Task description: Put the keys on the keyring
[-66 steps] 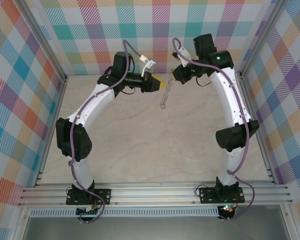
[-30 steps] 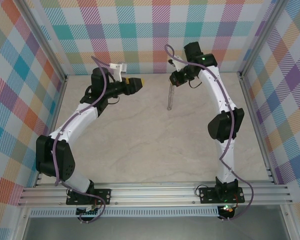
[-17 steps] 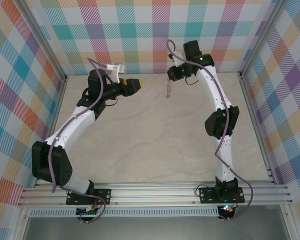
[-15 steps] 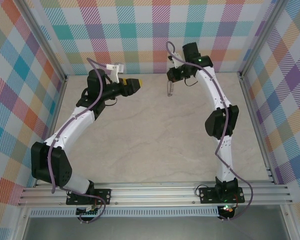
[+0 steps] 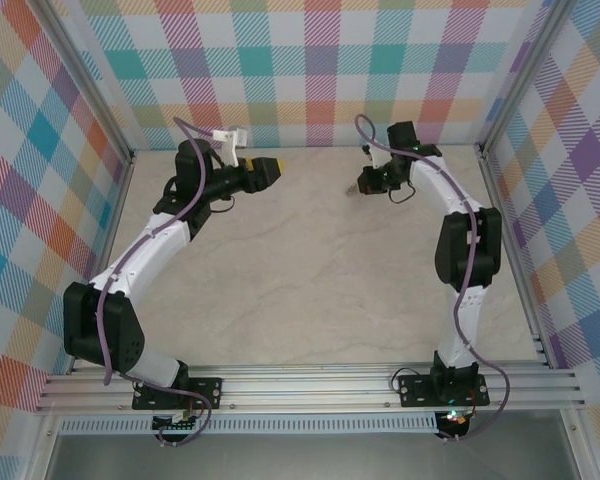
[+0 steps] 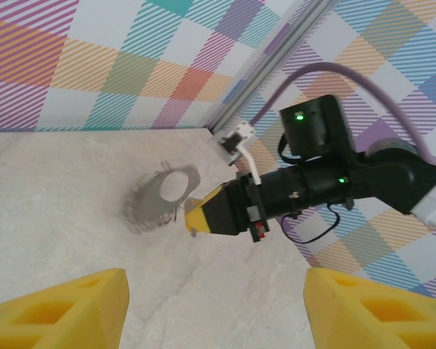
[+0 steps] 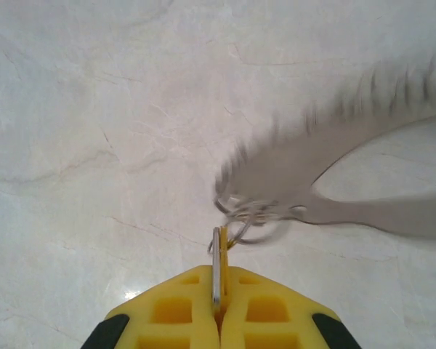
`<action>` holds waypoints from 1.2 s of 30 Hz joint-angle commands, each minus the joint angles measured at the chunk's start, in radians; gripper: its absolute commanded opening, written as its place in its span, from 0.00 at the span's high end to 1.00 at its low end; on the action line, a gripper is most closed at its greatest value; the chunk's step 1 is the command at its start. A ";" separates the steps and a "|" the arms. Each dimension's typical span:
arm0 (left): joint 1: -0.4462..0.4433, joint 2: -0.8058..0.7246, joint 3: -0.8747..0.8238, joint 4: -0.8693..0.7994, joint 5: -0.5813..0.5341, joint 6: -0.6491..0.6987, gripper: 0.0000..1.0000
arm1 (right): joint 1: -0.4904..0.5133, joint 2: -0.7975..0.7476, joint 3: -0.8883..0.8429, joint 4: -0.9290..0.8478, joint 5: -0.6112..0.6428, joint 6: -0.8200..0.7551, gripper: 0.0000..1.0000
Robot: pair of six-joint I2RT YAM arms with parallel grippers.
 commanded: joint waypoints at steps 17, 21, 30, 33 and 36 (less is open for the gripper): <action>-0.015 0.016 -0.001 0.031 0.005 -0.018 0.35 | 0.012 -0.130 -0.362 0.224 -0.117 0.088 1.00; -0.025 0.036 0.010 0.035 0.006 -0.018 0.35 | 0.018 -0.138 -0.427 0.261 -0.133 0.110 1.00; -0.048 0.084 0.036 0.050 0.011 -0.027 0.35 | 0.049 -0.100 -0.422 0.245 -0.141 0.108 1.00; -0.054 0.092 0.037 0.053 0.009 -0.029 0.35 | 0.065 -0.078 -0.370 0.224 -0.179 0.113 0.96; -0.055 0.095 0.035 0.054 0.009 -0.030 0.35 | 0.082 -0.055 -0.307 0.230 -0.284 0.149 0.73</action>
